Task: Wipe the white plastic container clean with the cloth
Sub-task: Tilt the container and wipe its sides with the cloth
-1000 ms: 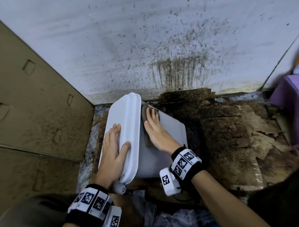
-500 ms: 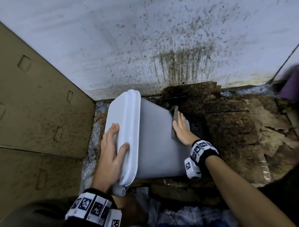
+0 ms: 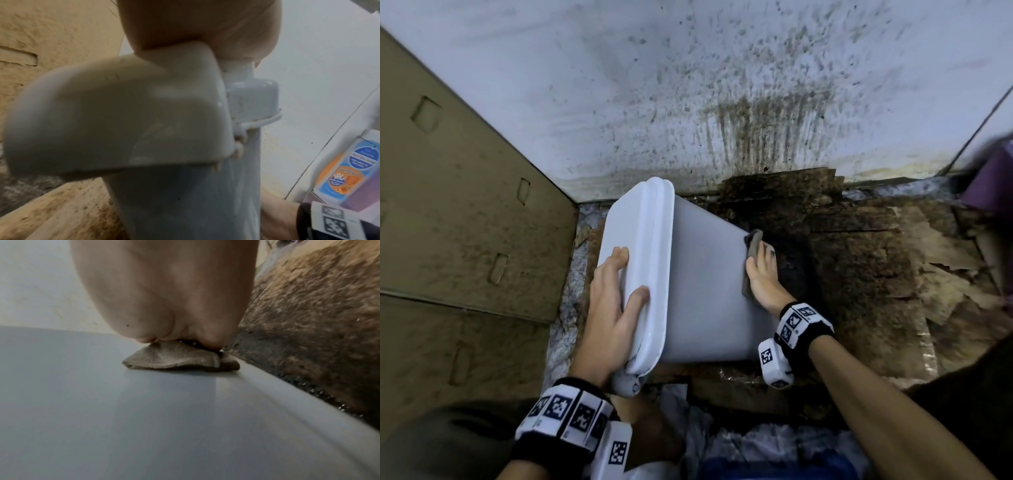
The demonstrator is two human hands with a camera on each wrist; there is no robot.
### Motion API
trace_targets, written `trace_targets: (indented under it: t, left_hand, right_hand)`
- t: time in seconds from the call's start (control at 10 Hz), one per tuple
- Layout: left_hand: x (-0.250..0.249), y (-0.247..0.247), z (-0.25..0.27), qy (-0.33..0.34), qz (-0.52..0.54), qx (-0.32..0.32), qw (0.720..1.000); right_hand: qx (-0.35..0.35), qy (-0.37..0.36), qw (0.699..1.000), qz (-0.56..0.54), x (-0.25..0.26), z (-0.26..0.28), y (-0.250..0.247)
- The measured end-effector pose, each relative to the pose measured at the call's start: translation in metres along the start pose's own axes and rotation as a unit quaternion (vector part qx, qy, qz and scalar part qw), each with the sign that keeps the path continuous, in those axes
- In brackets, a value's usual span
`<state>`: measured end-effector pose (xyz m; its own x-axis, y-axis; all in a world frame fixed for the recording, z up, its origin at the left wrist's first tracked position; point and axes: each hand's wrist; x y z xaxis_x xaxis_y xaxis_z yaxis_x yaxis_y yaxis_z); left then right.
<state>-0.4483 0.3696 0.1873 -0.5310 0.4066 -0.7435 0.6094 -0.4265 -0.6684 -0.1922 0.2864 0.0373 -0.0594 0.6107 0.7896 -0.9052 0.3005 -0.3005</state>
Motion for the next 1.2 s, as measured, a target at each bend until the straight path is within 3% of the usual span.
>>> trace_targets:
  t: [0.3,0.4,0.6,0.7,0.8,0.9,1.0,1.2]
  left_hand:
    - [-0.009,0.005,-0.002,0.015,-0.02,-0.009,1.0]
    - [-0.01,0.006,-0.001,0.014,-0.024,-0.007,1.0]
    - [-0.008,0.006,-0.001,0.015,-0.017,-0.01,1.0]
    - [-0.003,0.003,-0.002,0.011,-0.015,-0.014,1.0]
    - [-0.001,0.003,-0.002,0.008,-0.008,-0.017,1.0]
    - [-0.002,0.003,-0.002,0.001,-0.009,-0.015,1.0]
    - [-0.005,0.004,-0.003,-0.004,-0.006,-0.013,1.0]
    - [-0.01,0.003,-0.003,-0.013,-0.01,-0.009,1.0]
  right_hand:
    - [-0.007,-0.236,0.966,0.106,0.055,0.079,0.055]
    - [-0.006,-0.248,0.968,0.029,0.06,0.102,0.068]
    - [-0.023,-0.296,0.954,0.041,0.036,0.109,0.059]
    - [-0.029,-0.257,0.965,0.044,0.005,0.098,0.054]
    - [-0.046,-0.174,0.982,0.061,-0.038,0.086,0.044]
    - [-0.021,-0.071,0.997,0.012,-0.058,0.083,0.034]
    - [-0.018,-0.025,1.0,0.006,-0.057,0.078,0.034]
    - [-0.056,-0.121,0.99,0.047,-0.015,0.092,0.055]
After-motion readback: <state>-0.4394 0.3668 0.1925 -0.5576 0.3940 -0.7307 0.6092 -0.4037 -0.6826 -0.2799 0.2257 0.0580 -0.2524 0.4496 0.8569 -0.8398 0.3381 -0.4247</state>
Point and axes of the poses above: each hand's wrist, its own z-axis away from the middle knuckle, its own y-axis out of the palm, x = y × z, and after that the axes turned 1 degree about -z, right-handed
